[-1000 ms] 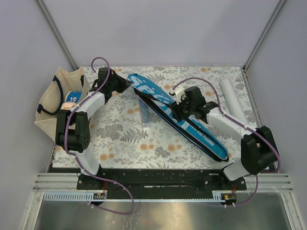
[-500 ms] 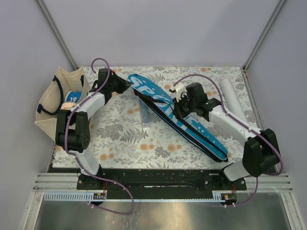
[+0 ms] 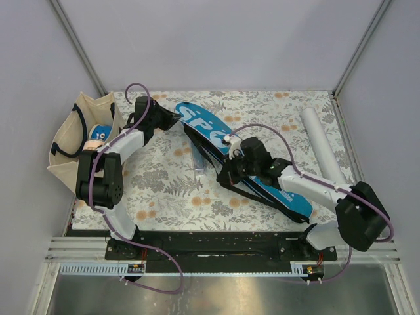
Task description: Pack up the badminton gear
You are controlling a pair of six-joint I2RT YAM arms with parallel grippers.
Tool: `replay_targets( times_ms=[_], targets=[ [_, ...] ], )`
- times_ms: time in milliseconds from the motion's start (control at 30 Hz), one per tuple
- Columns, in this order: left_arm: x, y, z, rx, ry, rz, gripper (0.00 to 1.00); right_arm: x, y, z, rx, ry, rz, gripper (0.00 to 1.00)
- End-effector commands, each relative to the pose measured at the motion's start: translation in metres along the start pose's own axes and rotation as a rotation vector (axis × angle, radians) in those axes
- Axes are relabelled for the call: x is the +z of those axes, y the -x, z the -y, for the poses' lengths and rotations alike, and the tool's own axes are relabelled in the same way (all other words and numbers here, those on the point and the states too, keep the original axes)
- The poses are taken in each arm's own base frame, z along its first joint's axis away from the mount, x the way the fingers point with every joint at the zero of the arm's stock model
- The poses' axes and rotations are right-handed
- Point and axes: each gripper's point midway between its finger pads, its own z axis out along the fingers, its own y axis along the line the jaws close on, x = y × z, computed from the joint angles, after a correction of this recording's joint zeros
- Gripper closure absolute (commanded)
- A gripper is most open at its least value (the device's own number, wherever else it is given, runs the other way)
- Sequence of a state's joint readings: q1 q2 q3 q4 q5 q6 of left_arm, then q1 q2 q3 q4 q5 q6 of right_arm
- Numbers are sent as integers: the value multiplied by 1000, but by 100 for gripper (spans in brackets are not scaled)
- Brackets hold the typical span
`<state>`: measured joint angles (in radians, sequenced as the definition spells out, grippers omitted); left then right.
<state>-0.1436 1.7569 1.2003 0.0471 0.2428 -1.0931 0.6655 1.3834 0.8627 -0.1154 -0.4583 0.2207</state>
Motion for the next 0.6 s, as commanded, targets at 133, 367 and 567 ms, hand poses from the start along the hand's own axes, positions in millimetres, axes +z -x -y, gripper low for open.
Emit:
replay_targets(
  times_ms=[133,367,567],
  targets=[
    [-11,6,33,-42,-125,23,100,39,21,5,71,-278,204,100],
    [-16,6,40,-81,-152,39,100,51,14,38,101,-432,216,100],
    [-21,6,44,-166,-219,76,100,27,30,60,101,-630,267,100]
  ],
)
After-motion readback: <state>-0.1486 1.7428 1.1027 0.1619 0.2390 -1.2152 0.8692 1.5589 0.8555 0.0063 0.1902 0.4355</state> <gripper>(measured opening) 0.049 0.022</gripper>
